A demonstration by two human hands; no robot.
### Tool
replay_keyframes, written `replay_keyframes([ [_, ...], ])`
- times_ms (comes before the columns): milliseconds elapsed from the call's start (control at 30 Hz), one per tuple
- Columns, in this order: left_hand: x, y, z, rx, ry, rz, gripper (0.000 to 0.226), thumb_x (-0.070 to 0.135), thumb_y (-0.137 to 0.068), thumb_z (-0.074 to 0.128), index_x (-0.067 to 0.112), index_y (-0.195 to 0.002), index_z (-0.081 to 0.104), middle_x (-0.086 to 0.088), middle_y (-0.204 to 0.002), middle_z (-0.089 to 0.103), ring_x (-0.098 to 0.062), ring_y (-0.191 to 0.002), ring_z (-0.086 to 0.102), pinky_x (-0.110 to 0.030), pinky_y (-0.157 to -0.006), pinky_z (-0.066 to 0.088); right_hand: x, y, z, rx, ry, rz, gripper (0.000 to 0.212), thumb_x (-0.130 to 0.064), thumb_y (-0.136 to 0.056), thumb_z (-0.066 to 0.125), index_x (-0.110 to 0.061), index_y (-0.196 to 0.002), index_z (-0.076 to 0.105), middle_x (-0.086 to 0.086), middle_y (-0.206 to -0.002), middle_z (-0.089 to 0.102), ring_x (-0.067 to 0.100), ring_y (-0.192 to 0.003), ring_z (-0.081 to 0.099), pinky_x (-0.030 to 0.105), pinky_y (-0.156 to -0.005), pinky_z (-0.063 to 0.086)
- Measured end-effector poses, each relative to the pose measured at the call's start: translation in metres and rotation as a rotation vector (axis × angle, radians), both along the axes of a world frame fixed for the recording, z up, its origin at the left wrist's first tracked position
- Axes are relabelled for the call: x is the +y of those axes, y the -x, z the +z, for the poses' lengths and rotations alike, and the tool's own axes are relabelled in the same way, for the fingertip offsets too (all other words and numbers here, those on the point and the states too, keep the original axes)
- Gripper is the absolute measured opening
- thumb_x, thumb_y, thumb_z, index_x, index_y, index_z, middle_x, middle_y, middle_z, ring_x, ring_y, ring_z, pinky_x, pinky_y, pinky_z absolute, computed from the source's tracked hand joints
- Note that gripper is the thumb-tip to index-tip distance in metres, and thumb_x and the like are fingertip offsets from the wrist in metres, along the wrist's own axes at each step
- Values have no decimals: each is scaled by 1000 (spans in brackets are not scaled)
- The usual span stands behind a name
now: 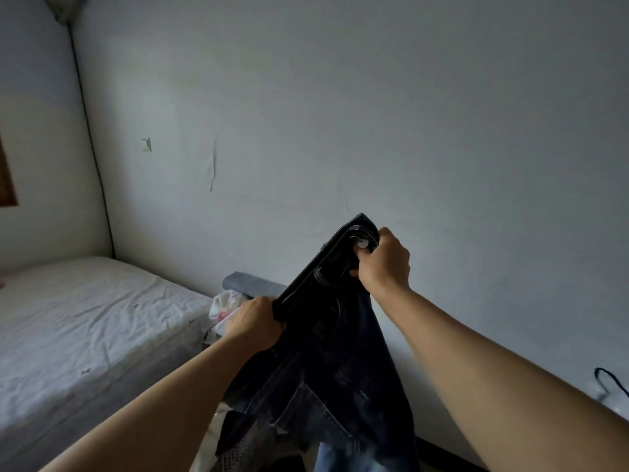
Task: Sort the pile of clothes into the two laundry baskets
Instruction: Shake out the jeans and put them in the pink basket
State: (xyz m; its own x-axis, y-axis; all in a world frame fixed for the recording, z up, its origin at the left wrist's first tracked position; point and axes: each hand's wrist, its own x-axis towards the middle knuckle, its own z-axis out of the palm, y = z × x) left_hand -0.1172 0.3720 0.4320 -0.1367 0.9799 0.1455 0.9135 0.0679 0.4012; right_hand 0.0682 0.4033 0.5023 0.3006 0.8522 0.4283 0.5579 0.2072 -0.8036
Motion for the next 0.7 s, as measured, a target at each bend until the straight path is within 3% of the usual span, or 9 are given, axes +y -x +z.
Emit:
replay_keyframes([
  [133,-1,7,19,62,-11,47,30,33,-84,44,22,-109,55,-10,-114,63,-34,-106,60,-42,-88,50,-11,-15,1,-121,89,-116,14,-29,-91,53,-16,-92,47,4,-90,63,32,-79,65,38,-74,52],
  [233,-7,4,43,103,-63,98,20,21,-89,44,17,-108,49,-14,-118,57,-37,-110,56,-42,-85,46,-25,-25,2,-310,154,-194,24,-38,-88,58,-16,-96,55,5,-93,63,28,-84,58,31,-67,40],
  [300,-10,-4,59,47,-87,110,20,15,-90,43,14,-109,50,-16,-119,56,-37,-112,55,-41,-87,44,-32,-28,0,-328,188,-215,29,-39,-87,60,-14,-100,59,6,-98,64,30,-89,59,30,-68,39],
  [467,-3,-36,83,-348,-128,75,32,1,-87,39,6,-113,57,-21,-114,60,-37,-106,57,-39,-88,48,-40,-23,-6,-160,223,-134,30,-36,-83,56,-13,-101,60,8,-100,64,32,-92,61,31,-73,44],
  [600,-3,-66,97,-543,-134,23,30,1,-88,42,4,-112,60,-20,-109,64,-36,-95,61,-38,-73,51,-47,-17,1,71,229,240,44,-33,-68,52,-19,-109,55,6,-102,64,24,-87,59,35,-77,52],
  [700,-4,-86,104,-686,-168,24,32,2,-88,43,3,-114,62,-22,-111,64,-37,-101,63,-38,-82,54,-58,-28,14,251,380,442,56,-25,-73,55,-14,-126,40,4,-103,59,21,-93,60,41,-80,54],
])
